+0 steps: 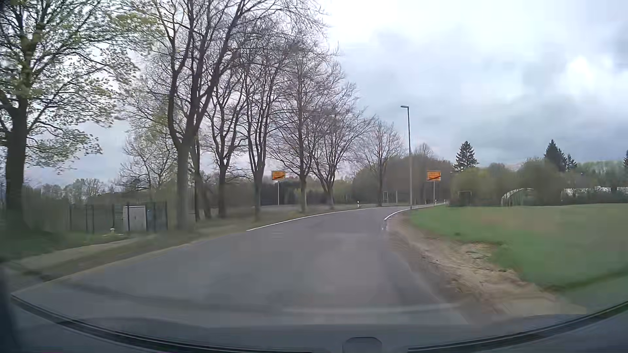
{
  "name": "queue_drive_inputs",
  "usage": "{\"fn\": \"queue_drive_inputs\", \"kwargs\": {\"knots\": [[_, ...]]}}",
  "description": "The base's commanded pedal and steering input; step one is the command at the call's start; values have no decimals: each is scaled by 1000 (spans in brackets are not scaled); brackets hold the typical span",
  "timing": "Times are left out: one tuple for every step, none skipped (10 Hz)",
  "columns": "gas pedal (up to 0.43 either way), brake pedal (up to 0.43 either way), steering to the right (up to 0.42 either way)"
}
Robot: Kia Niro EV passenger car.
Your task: Follow the waypoints while adhering to traffic rules and regulations
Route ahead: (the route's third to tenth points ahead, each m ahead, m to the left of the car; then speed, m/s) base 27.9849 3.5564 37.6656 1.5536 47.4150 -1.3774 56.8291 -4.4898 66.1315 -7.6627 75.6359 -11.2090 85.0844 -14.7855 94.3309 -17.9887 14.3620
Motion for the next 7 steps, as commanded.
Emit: {"fn": "queue_drive_inputs", "kwargs": {"knots": [[169, 0, 21], [169, 6, 22], [169, 0, 23], [169, 0, 26], [169, 0, 30], [169, 0, 31], [169, 6, 34]]}}
